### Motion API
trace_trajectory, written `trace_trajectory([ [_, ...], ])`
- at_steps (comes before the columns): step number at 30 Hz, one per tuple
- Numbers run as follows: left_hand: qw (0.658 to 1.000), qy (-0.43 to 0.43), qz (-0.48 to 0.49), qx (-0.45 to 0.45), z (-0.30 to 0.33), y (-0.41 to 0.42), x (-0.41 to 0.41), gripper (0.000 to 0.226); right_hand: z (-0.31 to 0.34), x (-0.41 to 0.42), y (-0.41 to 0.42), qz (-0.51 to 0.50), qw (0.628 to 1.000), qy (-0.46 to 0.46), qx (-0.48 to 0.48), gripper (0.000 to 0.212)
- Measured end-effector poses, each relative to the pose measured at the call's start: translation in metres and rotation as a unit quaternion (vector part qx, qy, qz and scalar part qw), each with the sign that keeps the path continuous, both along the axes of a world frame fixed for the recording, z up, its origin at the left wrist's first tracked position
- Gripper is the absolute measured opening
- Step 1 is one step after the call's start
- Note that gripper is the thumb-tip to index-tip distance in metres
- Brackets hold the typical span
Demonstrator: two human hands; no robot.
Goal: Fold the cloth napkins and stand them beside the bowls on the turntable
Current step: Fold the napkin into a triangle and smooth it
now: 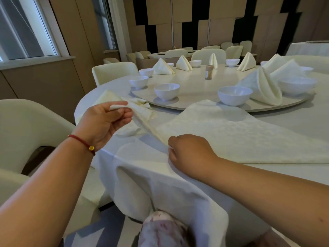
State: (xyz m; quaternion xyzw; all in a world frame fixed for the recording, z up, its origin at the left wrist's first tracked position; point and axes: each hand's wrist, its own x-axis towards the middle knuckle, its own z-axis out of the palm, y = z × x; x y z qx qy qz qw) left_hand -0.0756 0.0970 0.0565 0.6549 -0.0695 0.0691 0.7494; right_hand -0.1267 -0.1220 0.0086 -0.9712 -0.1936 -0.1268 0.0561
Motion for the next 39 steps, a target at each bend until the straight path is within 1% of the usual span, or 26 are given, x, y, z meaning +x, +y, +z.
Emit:
trace_trajectory([
  [2,0.996,-0.036,0.036,0.068,0.002,-0.005,0.008,0.019,0.004,-0.005,-0.006,0.003,0.999,0.018,0.050,0.035],
  [4,0.987,-0.063,0.079,0.128,-0.002,-0.010,0.014,0.018,0.009,-0.017,-0.012,0.008,0.994,0.038,0.104,0.035],
  [6,0.976,-0.084,0.115,0.164,-0.008,-0.017,0.015,0.015,0.015,-0.031,-0.018,0.018,0.985,0.070,0.155,0.034],
  [8,0.974,-0.088,0.111,0.175,-0.012,-0.025,0.016,0.013,0.019,-0.042,-0.022,0.029,0.975,0.099,0.199,0.034],
  [10,0.981,-0.068,0.074,0.168,-0.014,-0.029,0.017,0.012,0.021,-0.049,-0.025,0.039,0.965,0.125,0.229,0.034],
  [13,0.984,-0.040,0.044,0.169,-0.015,-0.040,0.022,0.014,0.030,-0.054,-0.029,0.054,0.954,0.158,0.247,0.035],
  [15,0.982,-0.040,0.048,0.177,-0.015,-0.049,0.026,0.019,0.039,-0.046,-0.036,0.043,0.962,0.148,0.224,0.040],
  [17,0.980,-0.040,0.048,0.189,-0.014,-0.058,0.033,0.029,0.044,-0.026,-0.048,0.014,0.973,0.137,0.187,0.049],
  [18,0.978,-0.037,0.045,0.199,-0.014,-0.063,0.038,0.032,0.044,-0.013,-0.056,0.002,0.974,0.144,0.173,0.052],
  [20,0.972,-0.029,0.034,0.232,-0.013,-0.072,0.048,0.033,0.037,0.009,-0.071,-0.001,0.969,0.184,0.167,0.047],
  [21,0.966,-0.023,0.030,0.257,-0.012,-0.077,0.053,0.031,0.031,0.018,-0.078,0.007,0.965,0.204,0.166,0.044],
  [23,0.945,-0.007,0.028,0.325,-0.012,-0.088,0.064,0.029,0.016,0.030,-0.088,0.018,0.956,0.231,0.181,0.043],
  [25,0.923,0.012,0.017,0.384,-0.014,-0.097,0.078,0.028,0.001,0.035,-0.093,0.021,0.943,0.237,0.233,0.046],
  [27,0.905,0.029,0.006,0.424,-0.019,-0.105,0.095,0.026,-0.008,0.037,-0.093,0.011,0.929,0.240,0.281,0.057],
  [29,0.885,0.043,0.001,0.463,-0.025,-0.114,0.110,0.033,-0.015,0.041,-0.093,0.002,0.920,0.241,0.310,0.071],
  [30,0.875,0.050,-0.001,0.482,-0.027,-0.119,0.116,0.038,-0.016,0.043,-0.093,0.005,0.920,0.240,0.311,0.074],
  [31,0.864,0.053,-0.003,0.500,-0.029,-0.125,0.121,0.043,-0.016,0.043,-0.093,0.008,0.922,0.238,0.306,0.072],
  [34,0.833,0.055,-0.002,0.550,-0.034,-0.139,0.134,0.051,-0.011,0.041,-0.095,0.013,0.933,0.233,0.274,0.054],
  [37,0.805,0.048,0.000,0.591,-0.036,-0.149,0.143,0.051,-0.011,0.040,-0.098,0.023,0.942,0.219,0.253,0.048],
  [39,0.790,0.041,0.000,0.612,-0.036,-0.154,0.147,0.050,-0.013,0.041,-0.099,0.028,0.941,0.223,0.254,0.048],
])
